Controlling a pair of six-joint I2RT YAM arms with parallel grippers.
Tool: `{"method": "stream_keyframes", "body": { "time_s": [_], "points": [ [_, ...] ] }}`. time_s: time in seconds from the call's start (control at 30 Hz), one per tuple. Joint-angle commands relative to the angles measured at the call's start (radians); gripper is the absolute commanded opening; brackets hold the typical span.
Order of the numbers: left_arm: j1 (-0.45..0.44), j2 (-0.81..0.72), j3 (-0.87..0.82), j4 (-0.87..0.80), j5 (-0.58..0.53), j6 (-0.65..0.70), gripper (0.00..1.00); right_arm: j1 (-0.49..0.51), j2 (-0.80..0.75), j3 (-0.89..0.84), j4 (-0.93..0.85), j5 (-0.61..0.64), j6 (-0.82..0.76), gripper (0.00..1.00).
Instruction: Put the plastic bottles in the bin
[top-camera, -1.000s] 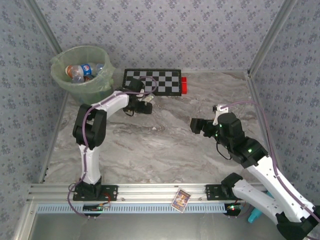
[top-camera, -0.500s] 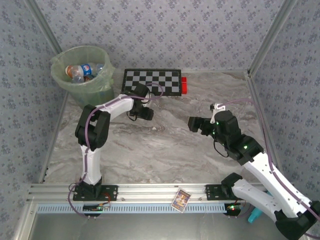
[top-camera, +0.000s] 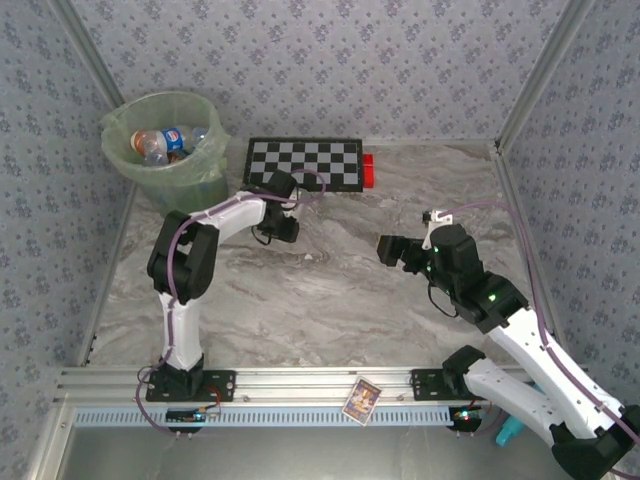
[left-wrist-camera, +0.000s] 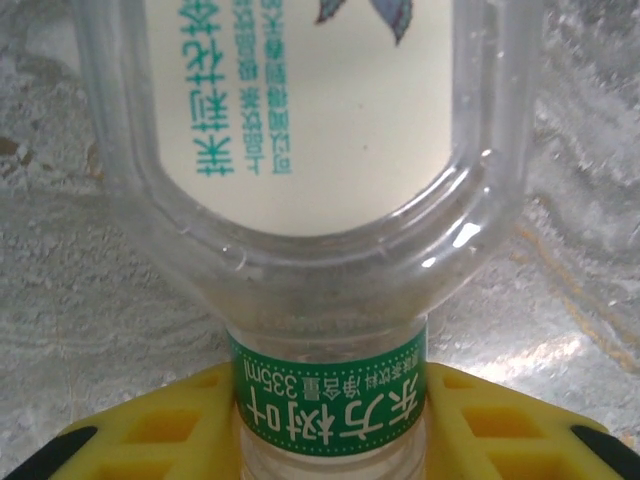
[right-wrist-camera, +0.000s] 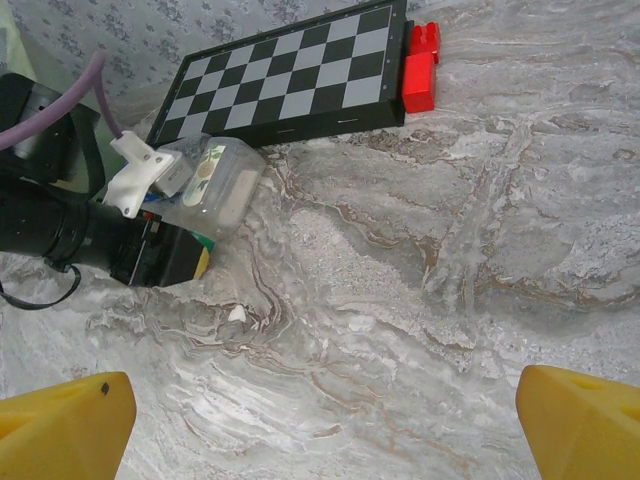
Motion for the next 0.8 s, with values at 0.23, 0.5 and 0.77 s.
{"method": "stream_keyframes", "body": {
  "time_s": [0.23,0.5,0.77],
  "points": [
    [-0.062,-0.234,-0.004,-0.114,-0.034,-0.068,0.33,-0.003,-0.02,-0.013,0.022,0.007,0.023,0.99],
    [-0.065,-0.449,0.079,-0.205,-0.087,-0.178,0.34,-0.002,-0.013,-0.033,0.089,-0.007,0.042,1.0],
    [0.084,-0.57,0.216,-0.261,0.029,-0.336,0.35,0.013,0.027,-0.032,0.137,-0.017,0.05,0.99]
  ]
}}
